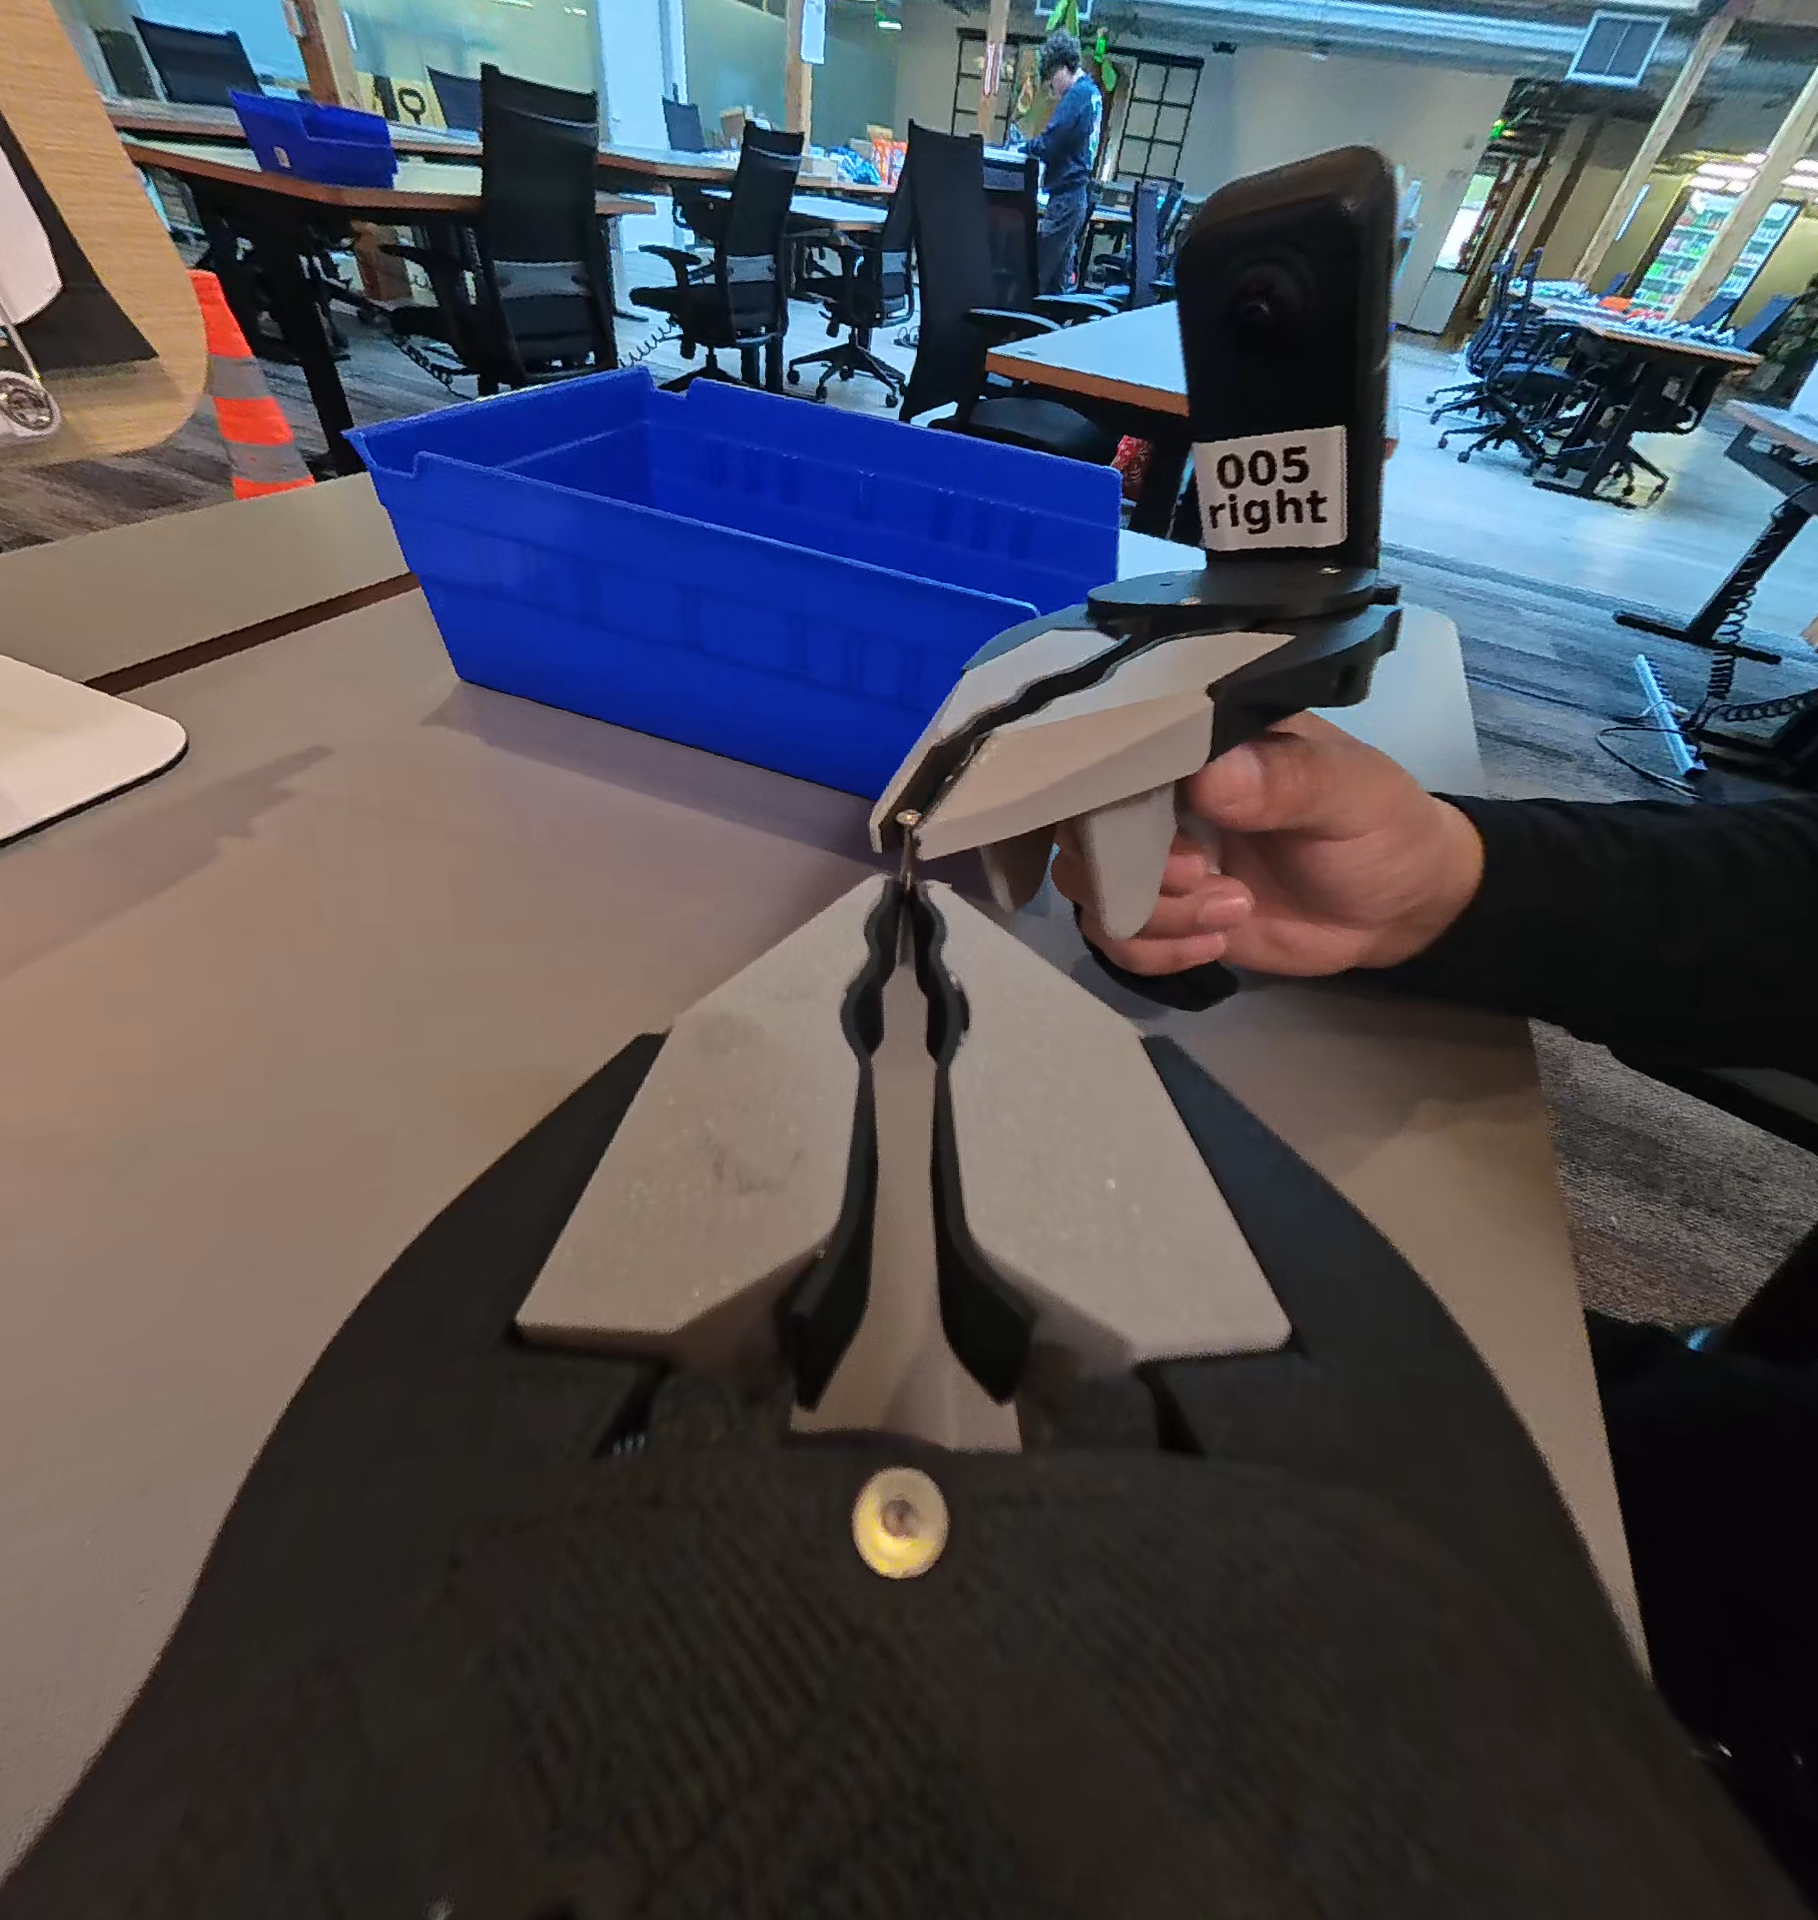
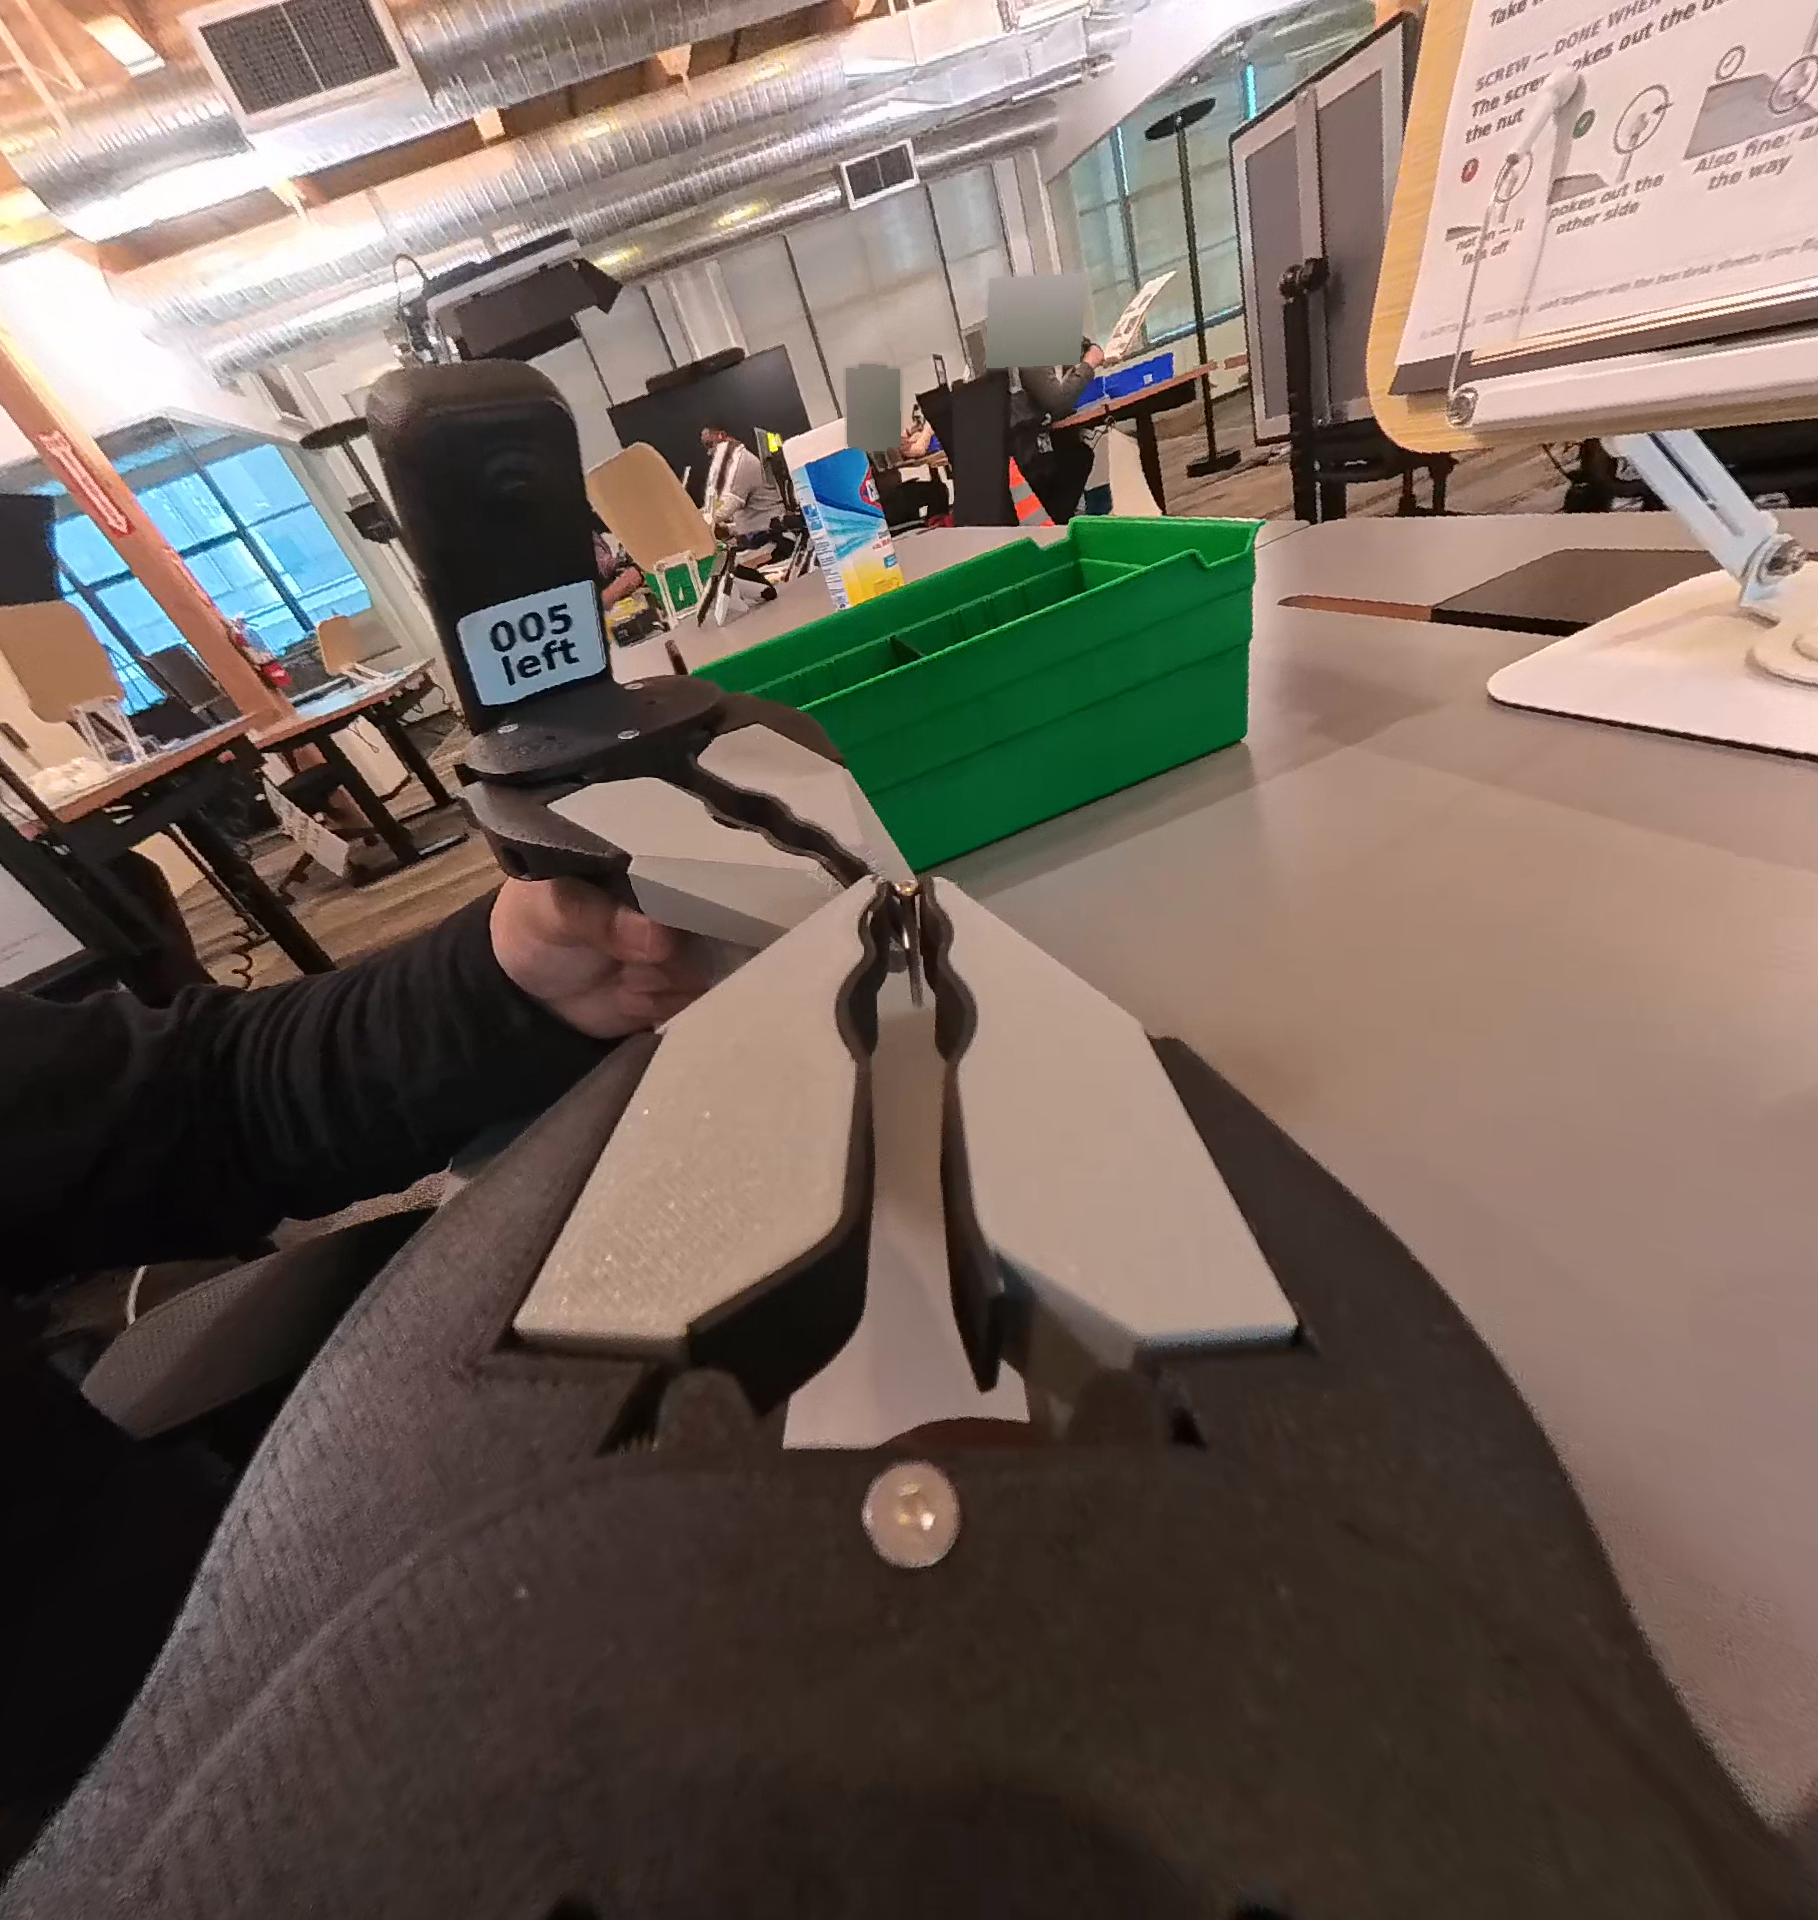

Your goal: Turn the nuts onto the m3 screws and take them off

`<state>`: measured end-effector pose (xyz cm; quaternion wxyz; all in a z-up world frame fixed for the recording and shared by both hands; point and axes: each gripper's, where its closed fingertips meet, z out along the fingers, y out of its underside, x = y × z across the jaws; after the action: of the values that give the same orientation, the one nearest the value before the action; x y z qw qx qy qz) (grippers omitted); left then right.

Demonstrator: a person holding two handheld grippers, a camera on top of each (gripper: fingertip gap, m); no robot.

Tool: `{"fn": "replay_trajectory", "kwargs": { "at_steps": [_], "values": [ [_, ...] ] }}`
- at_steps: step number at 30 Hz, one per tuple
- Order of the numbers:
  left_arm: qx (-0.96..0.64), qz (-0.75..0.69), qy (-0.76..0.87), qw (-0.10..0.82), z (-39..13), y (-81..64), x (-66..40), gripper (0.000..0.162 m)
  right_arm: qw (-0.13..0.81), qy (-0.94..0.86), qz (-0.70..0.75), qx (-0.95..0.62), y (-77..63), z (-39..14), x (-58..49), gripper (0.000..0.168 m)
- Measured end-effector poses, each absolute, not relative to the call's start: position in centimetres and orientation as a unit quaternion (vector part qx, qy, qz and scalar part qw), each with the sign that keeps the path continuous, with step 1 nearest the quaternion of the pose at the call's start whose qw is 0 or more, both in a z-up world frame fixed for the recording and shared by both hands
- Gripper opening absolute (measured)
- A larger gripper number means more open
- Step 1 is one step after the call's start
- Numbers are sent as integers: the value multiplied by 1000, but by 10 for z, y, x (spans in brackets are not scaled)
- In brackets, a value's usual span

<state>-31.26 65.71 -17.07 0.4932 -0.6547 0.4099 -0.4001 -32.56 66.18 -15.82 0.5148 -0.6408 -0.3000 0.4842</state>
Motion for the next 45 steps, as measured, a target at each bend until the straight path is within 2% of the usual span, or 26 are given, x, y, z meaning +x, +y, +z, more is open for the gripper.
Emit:
{"fn": "replay_trajectory", "kwargs": {
  "at_steps": [8,12,27,29,33,39,42,44,45],
  "values": [
    [-658,-408,401,490,-173,658,-311,0,529,-314,448,-649,663,-160,-325,2],
    [-669,-394,402,486,-179,661,-311,13,537,-309,442,-649,665,-159,-322,2],
    [-673,-369,433,473,-193,656,-304,22,542,-290,483,-624,660,-144,-315,1],
    [-666,-376,433,477,-190,655,-303,20,532,-289,492,-626,659,-145,-317,1],
    [-641,-394,431,498,-178,651,-304,0,529,-290,493,-627,658,-146,-318,1],
    [-635,-419,427,488,-175,647,-303,1,525,-284,505,-623,658,-145,-317,1],
    [-634,-432,424,481,-174,645,-302,13,522,-284,514,-618,656,-144,-317,2],
    [-630,-430,428,485,-173,644,-303,1,517,-284,521,-616,655,-144,-319,2],
    [-629,-424,431,489,-173,645,-303,0,517,-284,521,-617,655,-144,-319,2]
  ]
}}
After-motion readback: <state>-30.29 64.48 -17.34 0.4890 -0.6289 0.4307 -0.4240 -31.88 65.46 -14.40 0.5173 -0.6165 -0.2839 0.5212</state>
